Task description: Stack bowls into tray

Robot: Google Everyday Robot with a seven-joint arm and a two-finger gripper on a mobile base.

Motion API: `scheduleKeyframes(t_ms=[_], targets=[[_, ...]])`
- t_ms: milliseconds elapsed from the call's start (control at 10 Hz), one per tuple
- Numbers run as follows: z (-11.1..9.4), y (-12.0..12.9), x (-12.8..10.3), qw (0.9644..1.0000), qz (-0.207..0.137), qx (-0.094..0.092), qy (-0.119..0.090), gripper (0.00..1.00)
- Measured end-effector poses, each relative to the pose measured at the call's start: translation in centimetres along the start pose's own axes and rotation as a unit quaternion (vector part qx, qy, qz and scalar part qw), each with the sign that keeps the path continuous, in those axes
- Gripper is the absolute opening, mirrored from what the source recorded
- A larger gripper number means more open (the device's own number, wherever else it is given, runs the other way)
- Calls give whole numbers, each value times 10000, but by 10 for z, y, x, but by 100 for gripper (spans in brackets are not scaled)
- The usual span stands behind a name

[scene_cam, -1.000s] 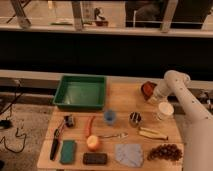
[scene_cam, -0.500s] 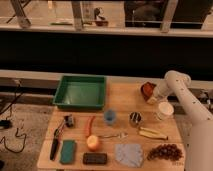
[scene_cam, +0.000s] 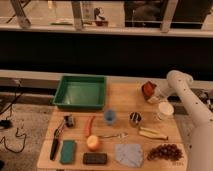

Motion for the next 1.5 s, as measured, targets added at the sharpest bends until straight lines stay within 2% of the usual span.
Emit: scheduleKeyframes(t_ms=[500,800,1000,1200,1300,1500], targets=[[-34,-11,-12,9991,-31,206,-369,8],[-57,-11,-28,9979,-220,288,-535,8],[-59,3,-51,9965,-514,229,-619,8],[-54,20,-78,9943,-808,83,-688,8],[-48,34,-97,9921,-1009,-48,-740,8],[-46,40,-106,9909,-1097,-110,-768,8]])
